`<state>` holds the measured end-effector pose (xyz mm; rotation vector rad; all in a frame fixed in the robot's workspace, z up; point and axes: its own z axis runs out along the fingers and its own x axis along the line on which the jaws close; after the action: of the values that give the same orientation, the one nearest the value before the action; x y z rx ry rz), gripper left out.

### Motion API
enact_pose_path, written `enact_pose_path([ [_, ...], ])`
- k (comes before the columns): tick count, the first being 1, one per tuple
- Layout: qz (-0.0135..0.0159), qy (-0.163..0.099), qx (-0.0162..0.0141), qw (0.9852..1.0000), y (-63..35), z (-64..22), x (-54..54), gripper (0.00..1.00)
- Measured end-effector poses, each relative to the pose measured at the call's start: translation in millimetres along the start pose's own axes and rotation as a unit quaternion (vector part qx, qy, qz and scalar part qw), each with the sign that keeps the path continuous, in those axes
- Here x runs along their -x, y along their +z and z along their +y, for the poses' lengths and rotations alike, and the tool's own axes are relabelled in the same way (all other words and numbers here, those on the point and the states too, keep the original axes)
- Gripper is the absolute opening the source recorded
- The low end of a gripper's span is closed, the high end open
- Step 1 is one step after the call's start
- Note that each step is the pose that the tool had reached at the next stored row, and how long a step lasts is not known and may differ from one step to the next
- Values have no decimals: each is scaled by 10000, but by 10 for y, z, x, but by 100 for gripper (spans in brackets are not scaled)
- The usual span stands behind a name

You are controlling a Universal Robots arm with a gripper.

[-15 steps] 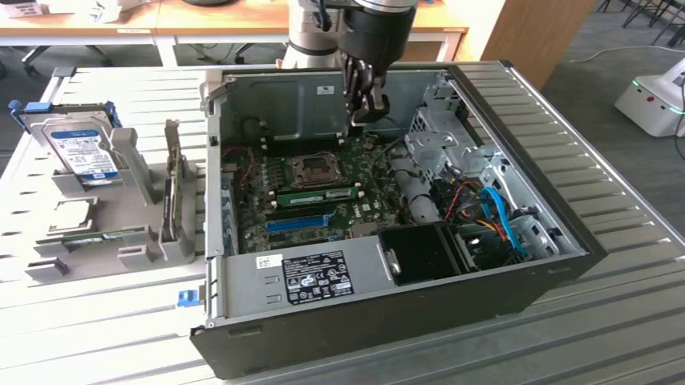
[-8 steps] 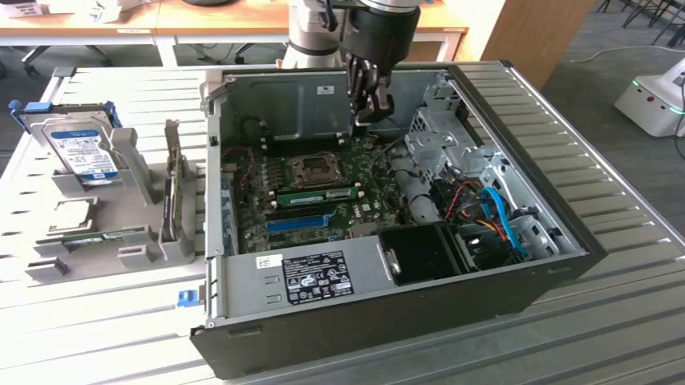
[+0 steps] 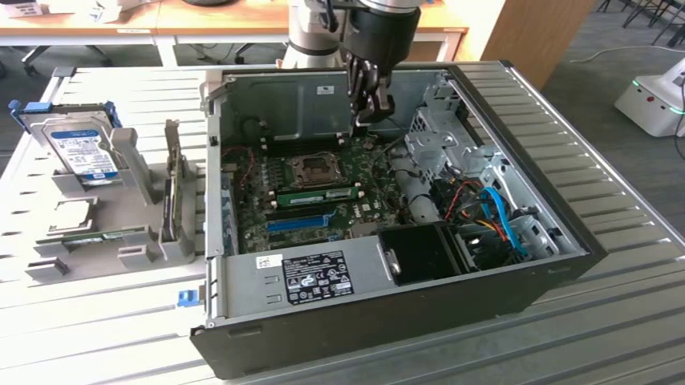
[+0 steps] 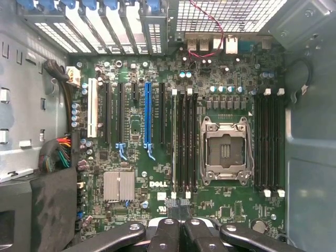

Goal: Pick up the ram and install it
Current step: 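Press down the ram until it locks into place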

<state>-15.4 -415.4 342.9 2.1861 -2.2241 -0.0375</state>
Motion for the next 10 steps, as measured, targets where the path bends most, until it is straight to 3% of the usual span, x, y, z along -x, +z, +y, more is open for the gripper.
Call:
enact_pose_path([
  [10,1,0,0,10000,71,-2,0,11],
])
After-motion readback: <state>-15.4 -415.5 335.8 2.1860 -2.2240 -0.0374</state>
